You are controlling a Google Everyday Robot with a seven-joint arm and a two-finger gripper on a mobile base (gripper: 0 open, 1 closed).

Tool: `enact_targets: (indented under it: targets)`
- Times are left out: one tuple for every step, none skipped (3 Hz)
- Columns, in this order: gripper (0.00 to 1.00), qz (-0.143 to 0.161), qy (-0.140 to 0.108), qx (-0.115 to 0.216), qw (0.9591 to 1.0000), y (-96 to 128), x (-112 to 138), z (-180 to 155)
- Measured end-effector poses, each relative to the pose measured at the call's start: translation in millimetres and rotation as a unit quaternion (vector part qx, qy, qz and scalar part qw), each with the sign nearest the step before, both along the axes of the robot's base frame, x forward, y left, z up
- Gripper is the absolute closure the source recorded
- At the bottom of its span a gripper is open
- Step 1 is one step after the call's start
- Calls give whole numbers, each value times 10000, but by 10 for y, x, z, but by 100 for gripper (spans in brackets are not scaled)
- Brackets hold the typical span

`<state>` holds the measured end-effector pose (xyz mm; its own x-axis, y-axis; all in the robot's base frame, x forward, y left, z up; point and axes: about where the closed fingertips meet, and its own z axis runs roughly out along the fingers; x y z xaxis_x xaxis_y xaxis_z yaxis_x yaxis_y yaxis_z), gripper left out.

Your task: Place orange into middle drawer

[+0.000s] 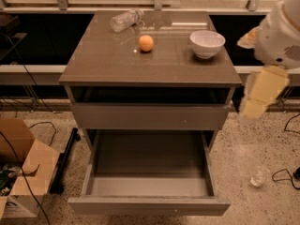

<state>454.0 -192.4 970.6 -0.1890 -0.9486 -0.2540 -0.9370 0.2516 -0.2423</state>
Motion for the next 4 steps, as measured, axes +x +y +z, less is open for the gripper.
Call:
enact_targets:
  targets:
    - [0, 356, -88, 318, 9988, 469, 319, -40]
    - [0, 681, -187, 678, 9952, 919, 679, -15]
    - [0, 839, -309, 947, 9915, 1221, 1093, 69]
    - [0, 836, -303, 939, 9916, 1215, 1081, 64]
